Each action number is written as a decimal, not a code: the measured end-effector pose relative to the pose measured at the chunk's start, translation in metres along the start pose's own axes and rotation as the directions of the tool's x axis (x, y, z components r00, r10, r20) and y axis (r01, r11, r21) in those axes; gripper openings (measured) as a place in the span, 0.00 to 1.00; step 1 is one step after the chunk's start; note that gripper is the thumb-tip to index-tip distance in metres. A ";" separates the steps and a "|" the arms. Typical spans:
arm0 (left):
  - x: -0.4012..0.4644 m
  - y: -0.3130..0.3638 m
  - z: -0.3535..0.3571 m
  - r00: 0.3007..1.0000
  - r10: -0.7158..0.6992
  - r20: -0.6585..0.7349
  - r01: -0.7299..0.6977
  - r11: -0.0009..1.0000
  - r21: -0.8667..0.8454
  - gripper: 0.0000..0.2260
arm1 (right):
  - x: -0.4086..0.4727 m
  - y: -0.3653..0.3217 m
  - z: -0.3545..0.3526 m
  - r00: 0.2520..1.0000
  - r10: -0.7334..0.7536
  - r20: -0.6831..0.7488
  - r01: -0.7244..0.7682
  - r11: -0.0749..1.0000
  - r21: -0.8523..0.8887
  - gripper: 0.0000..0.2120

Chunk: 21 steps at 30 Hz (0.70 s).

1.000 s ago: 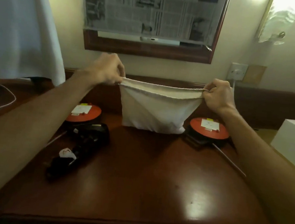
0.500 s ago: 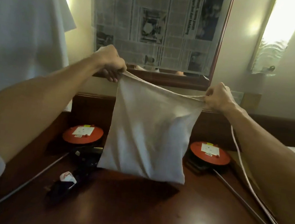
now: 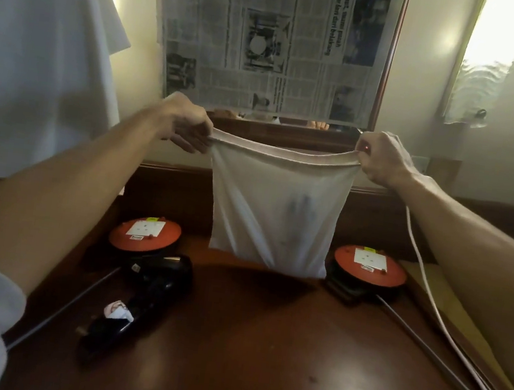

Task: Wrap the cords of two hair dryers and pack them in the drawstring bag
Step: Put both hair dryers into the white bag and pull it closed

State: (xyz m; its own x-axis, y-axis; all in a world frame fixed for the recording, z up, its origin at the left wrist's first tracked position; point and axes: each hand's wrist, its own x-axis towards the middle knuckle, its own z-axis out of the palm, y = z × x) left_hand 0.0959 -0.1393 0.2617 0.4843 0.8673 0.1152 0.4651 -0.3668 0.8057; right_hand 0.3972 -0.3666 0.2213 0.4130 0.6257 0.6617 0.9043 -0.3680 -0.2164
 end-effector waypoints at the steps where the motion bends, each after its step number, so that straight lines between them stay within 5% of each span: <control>1: -0.003 -0.008 0.001 0.999 0.028 0.028 -0.028 0.999 -0.020 0.05 | -0.004 0.003 0.003 1.000 -0.003 0.001 0.003 1.000 0.016 0.07; 12: -0.075 -0.110 0.027 0.974 0.094 0.207 -0.023 0.946 -0.322 0.07 | -0.117 0.026 0.014 0.999 -0.045 0.003 0.041 0.950 0.309 0.07; 21: -0.185 -0.180 0.062 0.957 0.142 0.254 -0.071 0.961 -0.268 0.07 | -0.238 0.027 0.011 0.979 -0.015 0.204 -0.085 0.877 0.473 0.09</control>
State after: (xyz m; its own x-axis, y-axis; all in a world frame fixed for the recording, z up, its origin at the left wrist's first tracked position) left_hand -0.0314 -0.2550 0.0592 0.7177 0.6921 0.0766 0.2142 -0.3240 0.9215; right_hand 0.3250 -0.5181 0.0506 0.4131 0.7582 0.5044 0.8089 -0.0511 -0.5857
